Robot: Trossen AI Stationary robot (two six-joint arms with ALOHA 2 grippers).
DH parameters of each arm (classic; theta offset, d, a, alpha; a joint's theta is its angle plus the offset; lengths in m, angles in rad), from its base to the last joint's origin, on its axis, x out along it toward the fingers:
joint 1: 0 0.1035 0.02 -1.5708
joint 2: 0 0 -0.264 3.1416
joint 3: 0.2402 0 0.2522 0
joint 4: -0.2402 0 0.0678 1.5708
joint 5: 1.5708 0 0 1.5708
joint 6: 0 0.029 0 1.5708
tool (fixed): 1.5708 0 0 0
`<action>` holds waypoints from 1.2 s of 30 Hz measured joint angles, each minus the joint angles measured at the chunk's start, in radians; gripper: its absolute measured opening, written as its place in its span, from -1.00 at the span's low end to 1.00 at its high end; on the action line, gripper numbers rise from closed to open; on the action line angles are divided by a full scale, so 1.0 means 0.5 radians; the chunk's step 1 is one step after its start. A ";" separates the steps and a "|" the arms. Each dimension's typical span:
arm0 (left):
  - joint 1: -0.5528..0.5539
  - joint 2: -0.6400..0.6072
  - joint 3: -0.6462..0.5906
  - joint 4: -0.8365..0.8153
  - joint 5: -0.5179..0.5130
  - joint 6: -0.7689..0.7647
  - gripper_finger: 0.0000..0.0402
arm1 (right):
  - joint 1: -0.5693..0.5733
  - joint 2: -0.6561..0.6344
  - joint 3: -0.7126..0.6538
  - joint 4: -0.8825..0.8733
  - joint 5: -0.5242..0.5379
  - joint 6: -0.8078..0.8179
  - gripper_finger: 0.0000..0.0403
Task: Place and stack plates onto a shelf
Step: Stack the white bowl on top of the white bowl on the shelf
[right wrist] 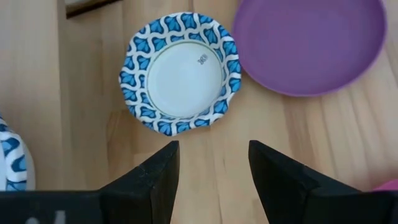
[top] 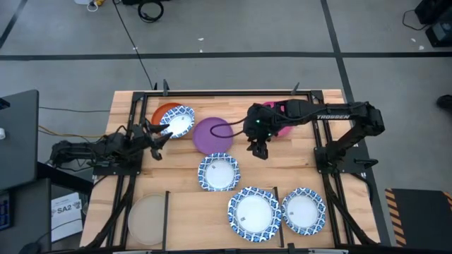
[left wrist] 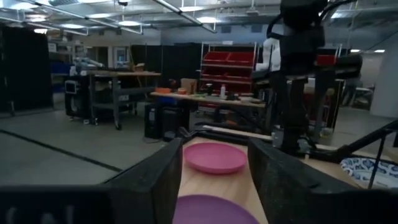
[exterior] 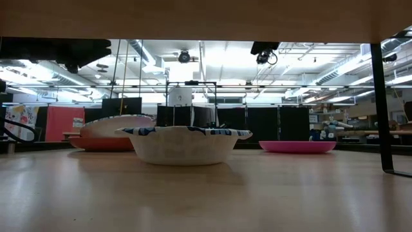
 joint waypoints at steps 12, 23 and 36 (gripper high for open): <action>0.000 0.431 0.149 -0.059 -0.019 -0.206 -0.01 | -0.051 0.000 0.000 0.045 -0.071 0.000 -0.01; 0.166 1.055 0.703 -0.683 0.006 -0.208 -0.01 | -0.051 0.000 0.000 0.045 -0.071 0.000 -0.01; 0.644 1.697 0.945 -0.967 0.477 -0.259 -0.01 | -0.051 0.000 0.000 0.044 -0.071 0.000 -0.01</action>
